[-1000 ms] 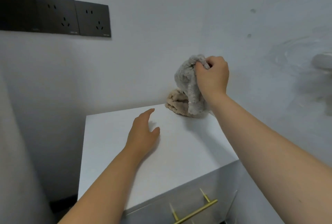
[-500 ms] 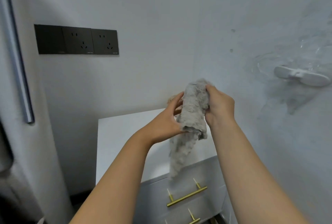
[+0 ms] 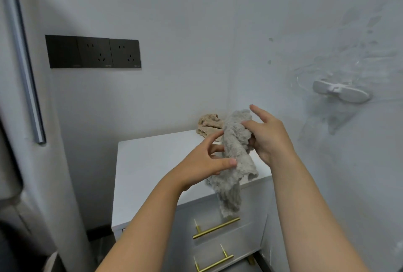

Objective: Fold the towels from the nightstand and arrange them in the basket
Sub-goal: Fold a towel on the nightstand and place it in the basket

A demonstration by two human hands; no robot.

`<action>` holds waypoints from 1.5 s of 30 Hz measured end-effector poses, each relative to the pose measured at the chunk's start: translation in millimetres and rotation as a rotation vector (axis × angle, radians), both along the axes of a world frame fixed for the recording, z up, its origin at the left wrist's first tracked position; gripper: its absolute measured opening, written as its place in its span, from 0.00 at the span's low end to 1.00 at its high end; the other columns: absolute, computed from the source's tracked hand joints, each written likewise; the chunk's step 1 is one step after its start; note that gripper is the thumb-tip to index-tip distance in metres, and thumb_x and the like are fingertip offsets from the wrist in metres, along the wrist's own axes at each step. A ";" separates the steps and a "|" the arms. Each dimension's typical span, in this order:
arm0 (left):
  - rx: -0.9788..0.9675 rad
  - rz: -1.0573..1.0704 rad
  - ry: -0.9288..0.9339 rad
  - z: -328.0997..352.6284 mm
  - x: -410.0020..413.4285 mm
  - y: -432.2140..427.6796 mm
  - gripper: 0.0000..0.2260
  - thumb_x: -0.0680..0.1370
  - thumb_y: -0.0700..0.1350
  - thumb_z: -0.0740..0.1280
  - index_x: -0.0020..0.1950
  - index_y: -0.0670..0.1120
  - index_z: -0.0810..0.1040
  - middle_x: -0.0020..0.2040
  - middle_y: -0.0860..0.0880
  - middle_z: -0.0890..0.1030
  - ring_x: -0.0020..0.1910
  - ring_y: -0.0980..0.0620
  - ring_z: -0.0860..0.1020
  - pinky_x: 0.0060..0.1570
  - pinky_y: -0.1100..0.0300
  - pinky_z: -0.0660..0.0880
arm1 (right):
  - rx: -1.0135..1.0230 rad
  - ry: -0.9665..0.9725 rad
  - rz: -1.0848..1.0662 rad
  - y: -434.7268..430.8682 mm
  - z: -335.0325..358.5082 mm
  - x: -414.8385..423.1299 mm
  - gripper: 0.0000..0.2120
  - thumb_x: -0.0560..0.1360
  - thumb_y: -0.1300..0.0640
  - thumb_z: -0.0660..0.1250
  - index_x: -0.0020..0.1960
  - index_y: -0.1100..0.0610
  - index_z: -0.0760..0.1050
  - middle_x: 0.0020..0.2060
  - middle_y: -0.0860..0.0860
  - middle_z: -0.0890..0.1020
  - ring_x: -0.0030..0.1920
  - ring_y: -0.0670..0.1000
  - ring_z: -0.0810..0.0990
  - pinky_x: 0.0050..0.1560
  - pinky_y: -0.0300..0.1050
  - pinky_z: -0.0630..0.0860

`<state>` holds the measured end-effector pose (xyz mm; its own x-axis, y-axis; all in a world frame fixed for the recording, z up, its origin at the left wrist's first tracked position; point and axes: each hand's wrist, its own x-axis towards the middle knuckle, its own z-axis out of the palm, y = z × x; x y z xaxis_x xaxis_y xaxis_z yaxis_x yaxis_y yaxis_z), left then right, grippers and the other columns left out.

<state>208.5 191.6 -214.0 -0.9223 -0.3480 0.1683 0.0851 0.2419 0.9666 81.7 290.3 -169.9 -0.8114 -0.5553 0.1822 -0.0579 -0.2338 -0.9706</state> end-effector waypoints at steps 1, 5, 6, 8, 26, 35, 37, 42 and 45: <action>0.009 -0.013 0.014 -0.9 -1.5 1.5 0.35 0.70 0.46 0.75 0.71 0.59 0.62 0.59 0.52 0.79 0.52 0.53 0.82 0.54 0.53 0.78 | 0.026 0.038 0.003 -0.3 -0.6 1.5 0.22 0.76 0.69 0.62 0.65 0.49 0.72 0.37 0.58 0.78 0.30 0.50 0.73 0.30 0.42 0.73; 0.087 0.165 0.124 -3.0 -4.8 -1.2 0.21 0.73 0.32 0.69 0.62 0.49 0.74 0.49 0.46 0.84 0.46 0.48 0.83 0.46 0.55 0.80 | 0.046 0.016 0.162 -5.1 -1.1 3.0 0.20 0.76 0.74 0.55 0.64 0.63 0.74 0.50 0.58 0.81 0.50 0.53 0.81 0.53 0.47 0.78; 0.126 0.230 0.151 -3.2 -4.1 -4.7 0.17 0.73 0.31 0.67 0.58 0.47 0.77 0.46 0.45 0.85 0.43 0.49 0.83 0.42 0.58 0.79 | 0.095 0.070 0.176 -5.5 -1.9 2.3 0.22 0.75 0.76 0.56 0.64 0.63 0.74 0.53 0.57 0.81 0.54 0.53 0.80 0.57 0.48 0.77; 0.273 0.309 0.190 -1.6 -1.0 -12.5 0.13 0.75 0.31 0.64 0.53 0.45 0.79 0.43 0.45 0.84 0.39 0.49 0.82 0.36 0.61 0.78 | 0.257 0.317 0.055 -4.8 -3.6 1.1 0.22 0.72 0.75 0.60 0.62 0.59 0.77 0.55 0.54 0.82 0.55 0.51 0.80 0.59 0.48 0.77; -0.501 0.024 -0.061 -12.0 -2.4 -15.7 0.46 0.67 0.44 0.78 0.76 0.61 0.53 0.70 0.63 0.61 0.65 0.64 0.64 0.65 0.66 0.63 | 0.294 0.348 -0.221 -7.4 -17.2 -11.9 0.18 0.74 0.54 0.69 0.29 0.57 0.65 0.28 0.56 0.67 0.30 0.52 0.66 0.34 0.44 0.60; 0.132 0.401 0.253 -7.9 -3.0 -24.5 0.14 0.79 0.44 0.64 0.34 0.46 0.78 0.28 0.54 0.80 0.27 0.58 0.76 0.26 0.67 0.71 | 0.611 0.478 -0.070 4.2 -15.6 -18.9 0.11 0.71 0.59 0.71 0.34 0.59 0.73 0.27 0.53 0.69 0.29 0.51 0.67 0.31 0.41 0.63; 0.293 0.370 0.242 -4.6 -1.1 -26.8 0.12 0.80 0.45 0.63 0.39 0.43 0.79 0.32 0.49 0.83 0.32 0.53 0.81 0.31 0.63 0.77 | 0.794 0.553 -0.038 9.3 -11.8 -22.0 0.03 0.72 0.64 0.69 0.40 0.61 0.79 0.29 0.52 0.74 0.30 0.50 0.70 0.30 0.40 0.66; 0.655 0.371 0.269 -1.0 2.3 -43.1 0.13 0.81 0.48 0.60 0.52 0.40 0.78 0.44 0.43 0.84 0.42 0.48 0.83 0.41 0.55 0.80 | 1.158 0.573 -0.005 20.4 -11.3 -27.2 0.07 0.73 0.67 0.63 0.44 0.65 0.80 0.36 0.55 0.78 0.32 0.52 0.70 0.29 0.39 0.64; 0.820 0.268 0.190 3.9 10.4 -52.0 0.18 0.81 0.52 0.58 0.58 0.39 0.77 0.50 0.40 0.83 0.45 0.45 0.84 0.38 0.53 0.81 | 0.835 0.404 0.054 19.6 -12.8 -32.1 0.09 0.75 0.67 0.62 0.38 0.59 0.76 0.33 0.49 0.83 0.38 0.48 0.80 0.36 0.39 0.68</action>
